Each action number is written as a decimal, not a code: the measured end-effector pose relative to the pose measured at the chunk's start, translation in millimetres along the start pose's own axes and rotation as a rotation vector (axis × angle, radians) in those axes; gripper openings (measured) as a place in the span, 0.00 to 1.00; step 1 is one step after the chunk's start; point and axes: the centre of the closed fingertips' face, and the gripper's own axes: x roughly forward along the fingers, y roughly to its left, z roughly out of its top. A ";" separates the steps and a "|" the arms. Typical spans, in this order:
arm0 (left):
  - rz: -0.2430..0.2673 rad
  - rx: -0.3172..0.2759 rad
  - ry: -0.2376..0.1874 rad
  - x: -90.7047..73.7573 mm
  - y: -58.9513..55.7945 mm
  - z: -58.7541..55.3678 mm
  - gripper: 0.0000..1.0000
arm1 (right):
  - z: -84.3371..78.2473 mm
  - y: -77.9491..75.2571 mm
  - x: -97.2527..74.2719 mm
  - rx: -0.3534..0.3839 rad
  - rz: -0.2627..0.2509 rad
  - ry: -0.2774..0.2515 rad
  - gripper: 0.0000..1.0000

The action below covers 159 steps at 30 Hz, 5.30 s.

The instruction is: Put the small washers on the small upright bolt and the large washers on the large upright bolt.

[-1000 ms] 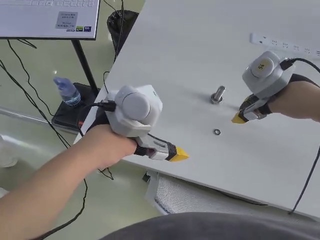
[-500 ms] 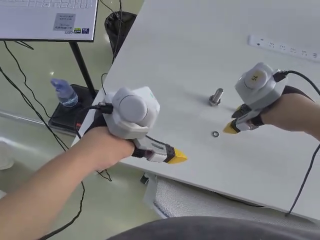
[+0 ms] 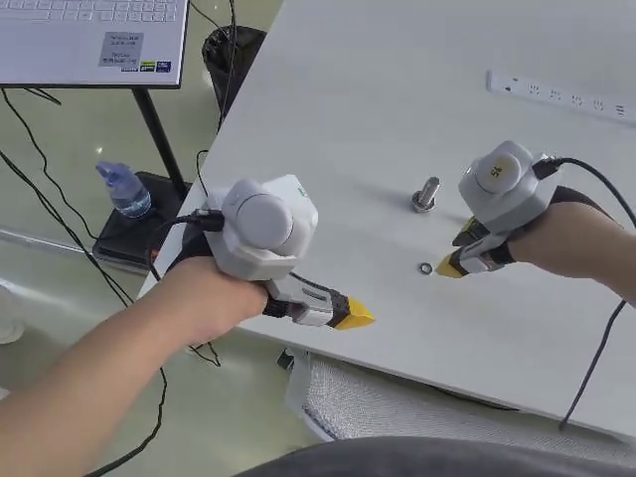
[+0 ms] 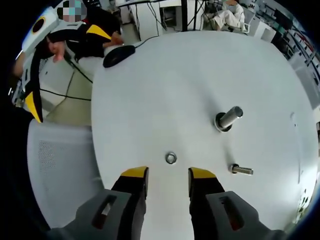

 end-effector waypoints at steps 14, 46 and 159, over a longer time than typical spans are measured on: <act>-0.015 -0.028 -0.017 0.7 -0.2 -0.6 0.99 | 3.3 -0.4 20.3 0.020 -0.025 -0.023 0.32; -0.044 -0.024 -0.007 1.7 -1.7 -4.0 0.93 | -3.5 -4.3 43.2 -0.006 -0.087 0.010 0.28; -0.003 -0.042 -0.012 9.0 4.2 4.1 0.99 | -47.5 -89.6 -23.6 0.121 -0.102 0.041 0.13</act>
